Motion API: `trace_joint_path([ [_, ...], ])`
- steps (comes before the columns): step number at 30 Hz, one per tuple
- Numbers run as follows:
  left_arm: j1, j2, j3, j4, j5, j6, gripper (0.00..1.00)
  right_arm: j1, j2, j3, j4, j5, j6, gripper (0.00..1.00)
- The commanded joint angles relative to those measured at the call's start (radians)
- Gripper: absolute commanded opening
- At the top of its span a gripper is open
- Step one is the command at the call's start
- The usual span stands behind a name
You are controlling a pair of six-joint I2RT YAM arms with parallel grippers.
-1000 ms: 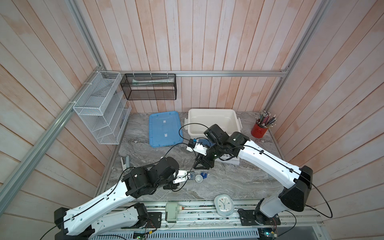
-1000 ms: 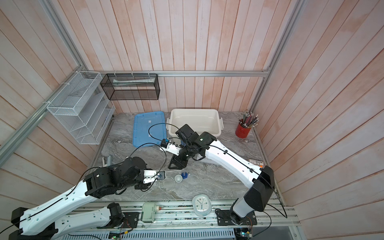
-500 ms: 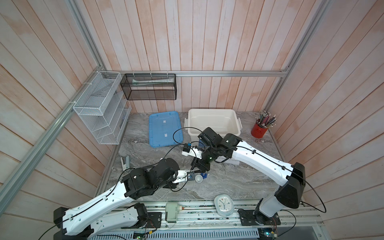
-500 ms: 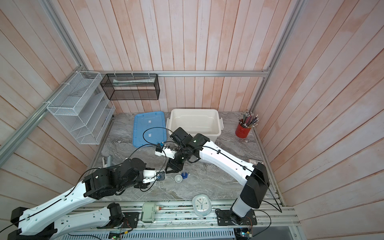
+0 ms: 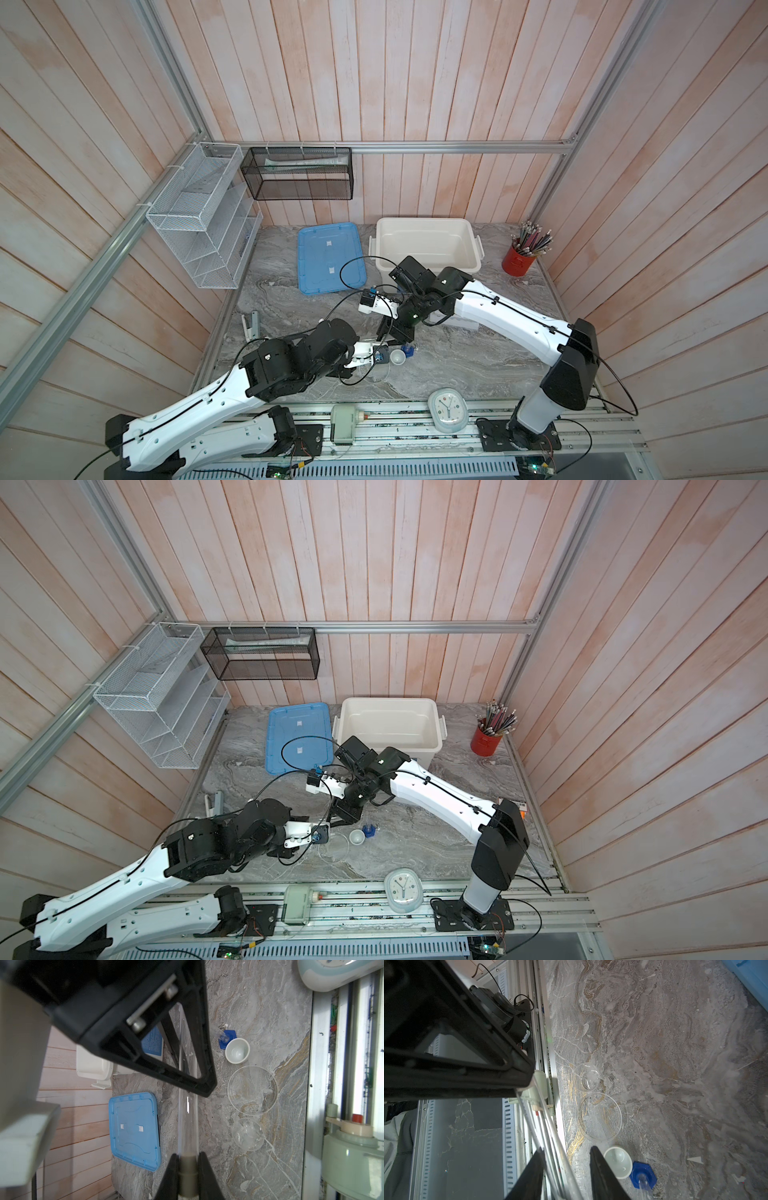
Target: Organize the chemistry lab equipment
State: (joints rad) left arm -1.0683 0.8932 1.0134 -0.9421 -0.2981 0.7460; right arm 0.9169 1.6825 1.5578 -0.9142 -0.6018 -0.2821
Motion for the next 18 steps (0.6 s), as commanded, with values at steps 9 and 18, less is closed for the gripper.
trace_joint_path([
  [9,-0.009,-0.026,-0.032,0.038,-0.016,0.016,0.14,0.013,-0.001,0.023,0.021,-0.019,0.003,0.10],
  [18,-0.009,-0.048,-0.062,0.085,-0.063,0.034,0.37,0.016,-0.014,-0.003,0.056,-0.022,0.024,0.00],
])
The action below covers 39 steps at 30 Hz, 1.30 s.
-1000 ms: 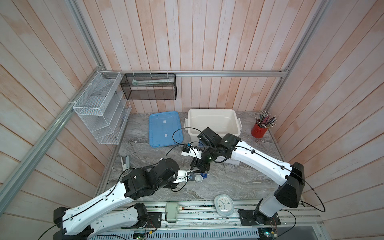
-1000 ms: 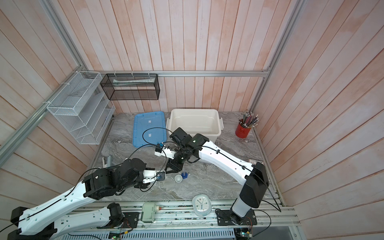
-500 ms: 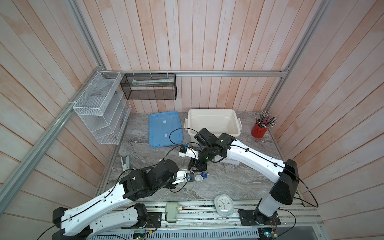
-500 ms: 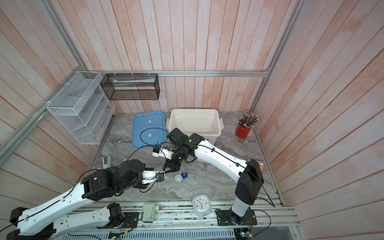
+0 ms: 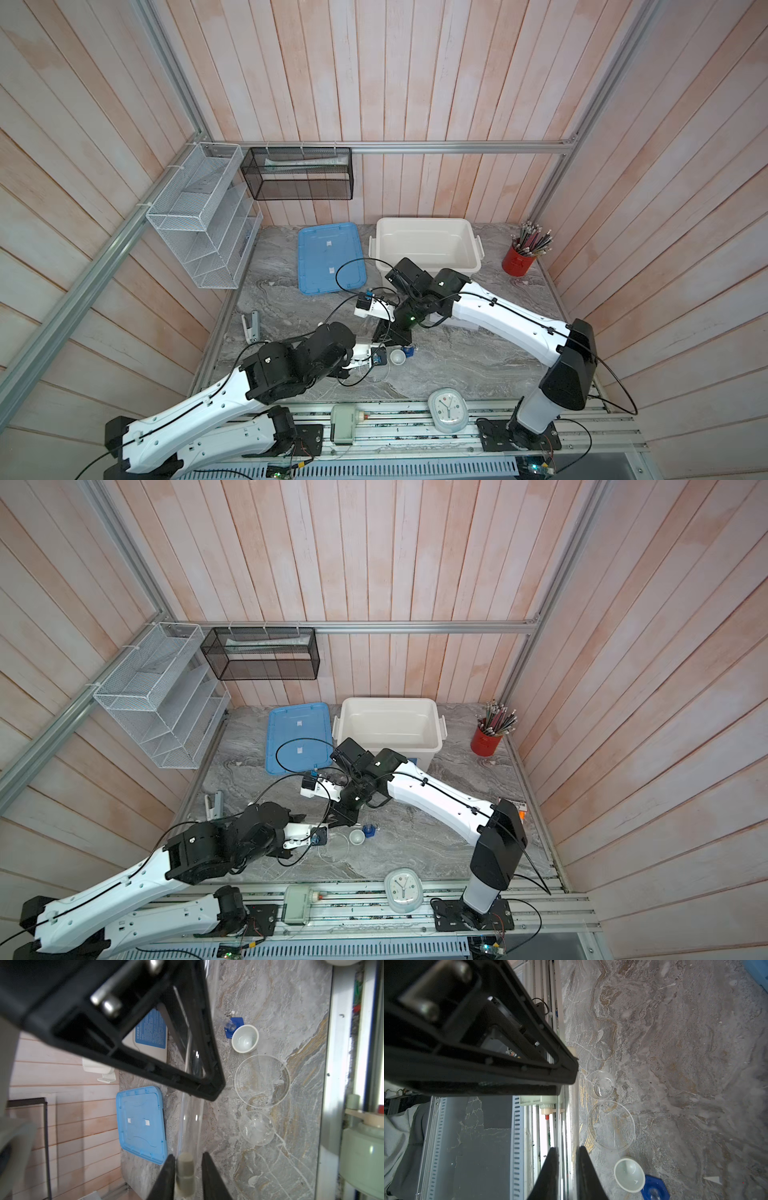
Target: Organize the chemistry lab equipment
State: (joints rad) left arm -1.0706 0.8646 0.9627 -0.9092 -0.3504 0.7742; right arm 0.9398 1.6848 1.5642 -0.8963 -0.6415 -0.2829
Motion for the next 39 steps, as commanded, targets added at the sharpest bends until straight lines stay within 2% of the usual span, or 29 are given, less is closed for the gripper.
trace_joint_path([
  [1,-0.007,-0.022,-0.012,0.059,-0.019,0.006,0.43,-0.007,-0.024,-0.017,0.050,0.022,0.029,0.00],
  [4,-0.006,-0.035,-0.013,0.095,-0.030,-0.019,0.58,-0.009,-0.052,-0.044,0.100,0.048,0.053,0.00],
  [6,-0.006,-0.045,-0.013,0.127,-0.047,-0.040,0.64,-0.011,-0.078,-0.068,0.144,0.083,0.074,0.00],
  [9,-0.002,-0.072,-0.002,0.193,-0.070,-0.105,0.69,-0.024,-0.125,-0.111,0.234,0.194,0.122,0.00],
  [13,0.024,-0.122,-0.010,0.343,-0.061,-0.292,0.77,-0.043,-0.224,-0.210,0.399,0.313,0.200,0.00],
  [15,0.072,-0.126,-0.007,0.407,-0.037,-0.437,0.78,-0.044,-0.290,-0.271,0.504,0.367,0.230,0.00],
  [16,0.106,-0.124,0.000,0.429,0.002,-0.507,0.78,-0.044,-0.319,-0.301,0.550,0.389,0.245,0.00],
  [17,0.179,-0.122,0.005,0.462,0.048,-0.597,0.78,-0.044,-0.353,-0.329,0.599,0.415,0.263,0.00],
  [20,0.338,-0.108,-0.016,0.565,0.249,-0.817,0.78,-0.042,-0.453,-0.428,0.738,0.469,0.303,0.00],
  [24,0.547,-0.049,-0.076,0.788,0.594,-1.088,0.78,-0.034,-0.560,-0.530,0.858,0.499,0.319,0.00],
  [25,0.572,-0.032,-0.089,0.850,0.666,-1.136,0.78,-0.029,-0.575,-0.542,0.867,0.512,0.316,0.00],
  [27,0.590,0.021,-0.100,0.984,0.810,-1.196,0.76,-0.020,-0.597,-0.560,0.873,0.554,0.309,0.00],
  [30,0.590,0.121,-0.047,1.035,0.994,-1.208,0.71,-0.015,-0.620,-0.581,0.898,0.586,0.308,0.00],
  [32,0.590,0.166,-0.018,1.047,1.078,-1.213,0.68,-0.015,-0.629,-0.596,0.927,0.592,0.309,0.00],
  [34,0.590,0.186,-0.010,1.064,1.128,-1.218,0.67,-0.015,-0.630,-0.609,0.955,0.594,0.308,0.00],
  [39,0.590,0.189,-0.024,1.081,1.137,-1.210,0.62,-0.015,-0.607,-0.619,1.000,0.578,0.307,0.00],
])
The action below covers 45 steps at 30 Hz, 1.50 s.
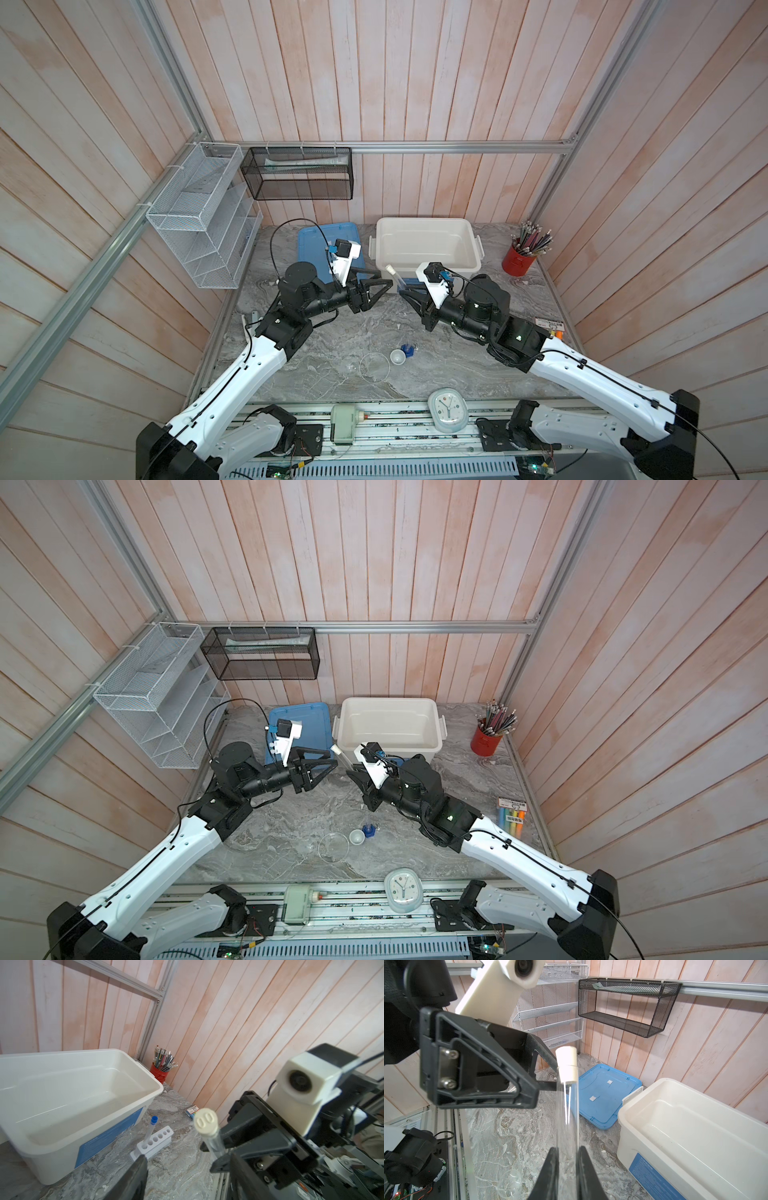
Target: Organize the chemistry lab equipment
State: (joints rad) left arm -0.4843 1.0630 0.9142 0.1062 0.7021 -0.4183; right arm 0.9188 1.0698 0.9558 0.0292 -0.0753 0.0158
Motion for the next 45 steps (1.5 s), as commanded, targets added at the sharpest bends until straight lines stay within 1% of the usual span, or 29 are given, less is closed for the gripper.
trace_joint_path([
  [1,0.004,-0.008,0.025,0.065,0.086,-0.015,0.62,0.006,0.011,-0.008,0.076,0.009,0.005,0.00],
  [3,0.004,-0.011,0.021,0.072,0.086,-0.013,0.60,0.006,0.019,-0.007,0.078,0.008,0.005,0.00],
  [7,0.004,0.001,0.009,0.097,0.091,-0.015,0.55,0.006,0.025,-0.016,0.114,-0.042,0.022,0.00],
  [12,0.004,0.017,0.005,0.137,0.089,-0.015,0.49,0.011,0.033,-0.023,0.130,-0.055,0.028,0.00],
  [14,0.004,0.022,0.008,0.151,0.095,-0.015,0.44,0.012,0.035,-0.025,0.131,-0.054,0.030,0.00],
  [20,0.000,0.044,0.007,0.194,0.108,-0.030,0.35,0.017,0.032,-0.032,0.135,-0.057,0.033,0.00],
  [27,-0.020,0.045,0.008,0.218,0.088,-0.016,0.27,0.019,0.027,-0.050,0.148,-0.055,0.039,0.00],
  [33,-0.051,0.055,0.016,0.212,0.062,0.006,0.16,0.018,0.015,-0.069,0.161,-0.042,0.044,0.00],
  [37,-0.069,0.059,0.023,0.206,0.048,0.021,0.12,0.018,0.014,-0.077,0.158,-0.026,0.050,0.00],
  [38,-0.072,0.059,0.023,0.205,0.043,0.024,0.08,0.018,0.011,-0.079,0.156,-0.023,0.051,0.02],
  [40,-0.075,0.058,0.026,0.196,0.033,0.034,0.06,0.018,0.005,-0.083,0.152,-0.013,0.055,0.08],
  [42,-0.079,0.059,0.030,0.179,0.024,0.052,0.06,0.018,-0.008,-0.084,0.144,-0.003,0.056,0.18],
  [43,-0.083,0.060,0.037,0.158,0.016,0.070,0.05,0.018,-0.014,-0.083,0.135,0.002,0.054,0.21],
  [45,-0.101,0.063,0.064,0.077,-0.016,0.133,0.03,0.018,-0.036,-0.076,0.102,0.018,0.045,0.25],
])
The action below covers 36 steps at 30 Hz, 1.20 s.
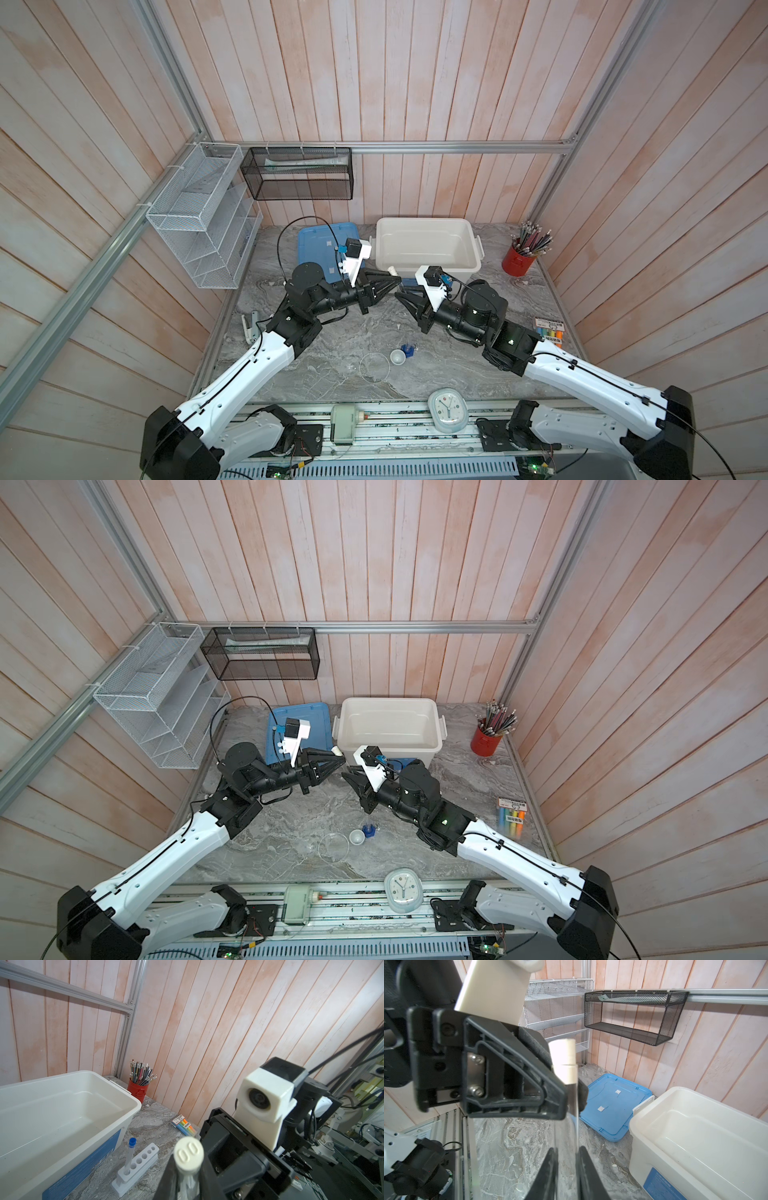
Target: Organize the chemistry lab equipment
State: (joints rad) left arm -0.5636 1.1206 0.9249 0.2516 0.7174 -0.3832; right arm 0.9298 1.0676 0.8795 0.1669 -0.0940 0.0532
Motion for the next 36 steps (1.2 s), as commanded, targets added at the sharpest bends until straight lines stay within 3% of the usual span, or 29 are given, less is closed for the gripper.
trace_joint_path([
  [1,-0.029,0.006,0.063,-0.098,-0.047,0.126,0.02,0.007,-0.045,0.004,-0.054,0.041,0.000,0.27],
  [9,-0.092,0.029,0.158,-0.298,-0.164,0.330,0.00,0.002,-0.120,0.097,-0.291,0.046,-0.054,0.33],
  [13,-0.104,0.037,0.191,-0.372,-0.155,0.407,0.00,-0.009,-0.156,0.147,-0.403,0.010,-0.071,0.34],
  [24,-0.104,0.093,0.350,-0.637,0.108,0.548,0.00,-0.034,-0.080,0.294,-0.625,-0.238,-0.116,0.32],
  [36,-0.104,0.096,0.391,-0.691,0.220,0.575,0.00,-0.036,-0.074,0.306,-0.618,-0.240,-0.122,0.27],
])
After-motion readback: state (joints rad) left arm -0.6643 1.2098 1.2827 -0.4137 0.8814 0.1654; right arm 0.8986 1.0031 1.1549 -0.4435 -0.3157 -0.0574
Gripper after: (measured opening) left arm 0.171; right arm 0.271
